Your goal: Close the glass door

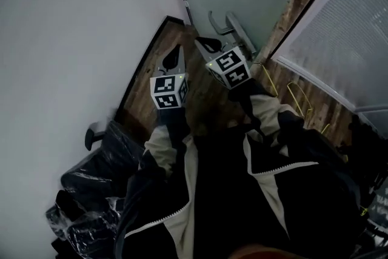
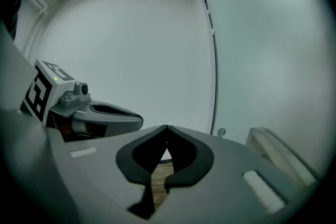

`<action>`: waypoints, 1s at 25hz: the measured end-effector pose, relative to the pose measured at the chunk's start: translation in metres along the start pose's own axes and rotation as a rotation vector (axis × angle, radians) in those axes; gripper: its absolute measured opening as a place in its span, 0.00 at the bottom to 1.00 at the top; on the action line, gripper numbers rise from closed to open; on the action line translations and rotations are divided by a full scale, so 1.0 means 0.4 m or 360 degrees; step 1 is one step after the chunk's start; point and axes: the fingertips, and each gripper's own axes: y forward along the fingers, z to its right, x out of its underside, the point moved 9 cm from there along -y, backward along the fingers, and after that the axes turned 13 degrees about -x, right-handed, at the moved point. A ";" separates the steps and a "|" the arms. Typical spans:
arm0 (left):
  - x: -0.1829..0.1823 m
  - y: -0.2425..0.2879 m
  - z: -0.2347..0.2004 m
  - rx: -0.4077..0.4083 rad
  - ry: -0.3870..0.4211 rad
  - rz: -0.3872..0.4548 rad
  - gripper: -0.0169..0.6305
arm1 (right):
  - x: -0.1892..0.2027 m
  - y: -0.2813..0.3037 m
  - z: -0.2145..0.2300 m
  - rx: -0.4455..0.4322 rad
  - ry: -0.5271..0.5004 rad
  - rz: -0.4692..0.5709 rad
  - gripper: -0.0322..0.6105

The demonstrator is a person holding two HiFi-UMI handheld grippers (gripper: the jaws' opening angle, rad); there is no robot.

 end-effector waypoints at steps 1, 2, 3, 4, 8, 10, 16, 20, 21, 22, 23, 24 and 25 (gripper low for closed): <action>-0.007 0.020 -0.003 0.0066 0.0009 0.0011 0.04 | -0.005 -0.002 0.005 0.0063 0.0008 0.0011 0.06; -0.013 0.040 -0.005 0.0134 0.0016 0.0022 0.04 | -0.007 -0.006 0.009 0.0126 0.0017 0.0020 0.06; -0.020 0.059 -0.004 0.0204 0.0022 0.0034 0.04 | -0.007 -0.011 0.012 0.0192 0.0026 0.0027 0.06; -0.026 0.077 -0.003 0.0276 0.0028 0.0043 0.04 | -0.007 -0.017 0.014 0.0261 0.0037 0.0034 0.06; -0.053 0.126 0.010 0.0518 0.0050 0.0079 0.04 | -0.015 -0.043 0.012 0.0500 0.0067 0.0063 0.06; -0.056 0.139 0.023 0.0599 0.0049 0.0091 0.04 | -0.012 -0.061 0.010 0.0588 0.0067 0.0065 0.06; -0.062 0.153 0.091 0.0815 0.0051 0.0097 0.04 | -0.004 -0.134 -0.005 0.0813 0.0104 -0.0014 0.06; -0.056 0.148 0.100 0.0874 0.0047 0.0094 0.04 | 0.007 -0.156 -0.004 0.0911 0.0134 -0.0057 0.06; -0.053 0.148 0.097 0.0881 0.0043 0.0094 0.04 | 0.009 -0.158 -0.001 0.0935 0.0136 -0.0070 0.06; -0.051 0.149 0.094 0.0886 0.0038 0.0093 0.04 | 0.011 -0.160 0.003 0.0958 0.0138 -0.0084 0.06; -0.050 0.150 0.091 0.0889 0.0034 0.0091 0.04 | 0.012 -0.161 0.006 0.0980 0.0140 -0.0094 0.06; -0.048 0.151 0.089 0.0892 0.0031 0.0088 0.04 | 0.012 -0.162 0.008 0.0997 0.0145 -0.0099 0.06; -0.047 0.151 0.088 0.0895 0.0029 0.0087 0.04 | 0.010 -0.161 0.009 0.1010 0.0146 -0.0102 0.06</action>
